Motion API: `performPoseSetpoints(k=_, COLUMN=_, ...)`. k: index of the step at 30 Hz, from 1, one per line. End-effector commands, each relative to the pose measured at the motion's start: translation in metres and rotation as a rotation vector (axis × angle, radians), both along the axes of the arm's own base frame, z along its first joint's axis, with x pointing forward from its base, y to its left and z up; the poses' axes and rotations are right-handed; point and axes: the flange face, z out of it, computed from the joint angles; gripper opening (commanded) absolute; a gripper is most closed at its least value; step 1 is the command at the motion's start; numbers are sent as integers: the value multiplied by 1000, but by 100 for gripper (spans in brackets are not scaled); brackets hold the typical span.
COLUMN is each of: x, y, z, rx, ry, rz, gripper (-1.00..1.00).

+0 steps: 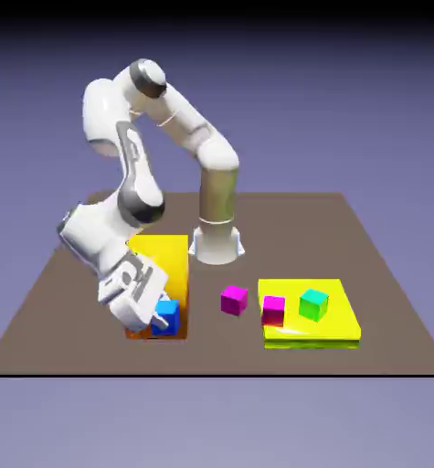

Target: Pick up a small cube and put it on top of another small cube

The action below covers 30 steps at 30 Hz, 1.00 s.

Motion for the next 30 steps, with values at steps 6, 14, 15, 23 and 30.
performPoseSetpoints(k=6, x=-41, y=129, z=21, rx=-12, ry=21, rz=51, gripper=-100)
performPoseSetpoints(k=14, x=-141, y=255, z=15, rx=-91, ry=73, rz=115, gripper=-100)
performPoseSetpoints(k=15, x=-141, y=255, z=15, rx=-91, ry=73, rz=115, gripper=-100)
performPoseSetpoints(k=23, x=-141, y=277, z=-27, rx=-82, ry=72, rz=114, gripper=-100)
performPoseSetpoints(k=30, x=-142, y=283, z=-39, rx=-88, ry=73, rz=114, gripper=100)
